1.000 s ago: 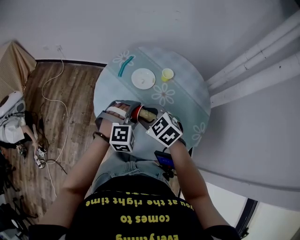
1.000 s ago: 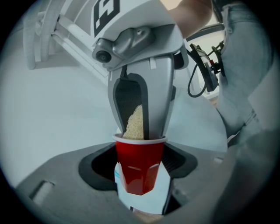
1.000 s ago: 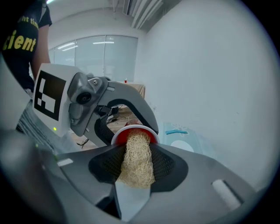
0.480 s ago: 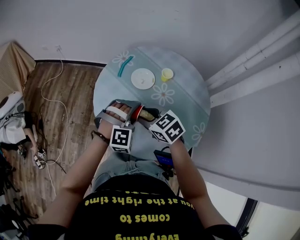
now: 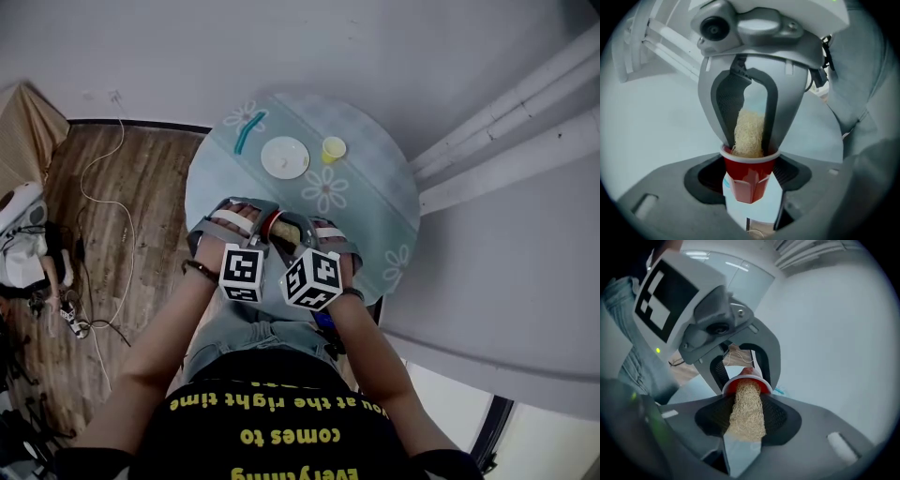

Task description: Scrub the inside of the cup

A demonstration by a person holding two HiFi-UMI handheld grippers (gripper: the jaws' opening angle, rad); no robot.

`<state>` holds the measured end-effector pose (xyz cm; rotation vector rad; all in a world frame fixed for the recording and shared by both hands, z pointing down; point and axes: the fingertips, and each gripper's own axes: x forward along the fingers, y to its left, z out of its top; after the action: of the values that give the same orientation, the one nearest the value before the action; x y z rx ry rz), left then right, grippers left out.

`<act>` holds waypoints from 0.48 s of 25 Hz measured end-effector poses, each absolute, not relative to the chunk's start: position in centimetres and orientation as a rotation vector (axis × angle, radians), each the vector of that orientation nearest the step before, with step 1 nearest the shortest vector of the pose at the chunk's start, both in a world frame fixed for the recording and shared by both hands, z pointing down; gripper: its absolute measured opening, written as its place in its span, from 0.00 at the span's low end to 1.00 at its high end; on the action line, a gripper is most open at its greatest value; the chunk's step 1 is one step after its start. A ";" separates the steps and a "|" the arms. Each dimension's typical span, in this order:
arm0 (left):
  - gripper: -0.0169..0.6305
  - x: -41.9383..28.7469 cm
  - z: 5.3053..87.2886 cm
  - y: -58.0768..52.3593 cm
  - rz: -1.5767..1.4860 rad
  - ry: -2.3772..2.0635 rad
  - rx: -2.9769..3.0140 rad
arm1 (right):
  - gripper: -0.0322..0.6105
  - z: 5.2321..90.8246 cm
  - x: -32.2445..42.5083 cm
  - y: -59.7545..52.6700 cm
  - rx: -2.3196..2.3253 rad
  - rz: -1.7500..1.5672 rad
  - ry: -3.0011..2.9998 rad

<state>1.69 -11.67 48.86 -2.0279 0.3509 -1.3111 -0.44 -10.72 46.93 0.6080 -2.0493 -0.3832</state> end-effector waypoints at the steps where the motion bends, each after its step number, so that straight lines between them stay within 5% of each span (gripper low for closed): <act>1: 0.51 1.8 48.9 -11.6 -1.315 0.346 -2.051 | 0.30 46.9 -0.4 -10.8 0.603 -0.443 -2.019; 5: 0.51 2.1 48.8 -11.7 -1.312 0.336 -2.094 | 0.30 46.9 -0.1 -11.0 0.594 -0.523 -1.986; 12: 0.51 2.2 48.1 -12.1 -1.274 0.387 -1.976 | 0.30 46.5 0.1 -11.5 0.670 -0.118 -2.222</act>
<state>2.17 -12.12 48.14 -1.9763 0.3868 -1.2736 0.13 -11.45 46.46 0.6699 -2.2223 -0.1179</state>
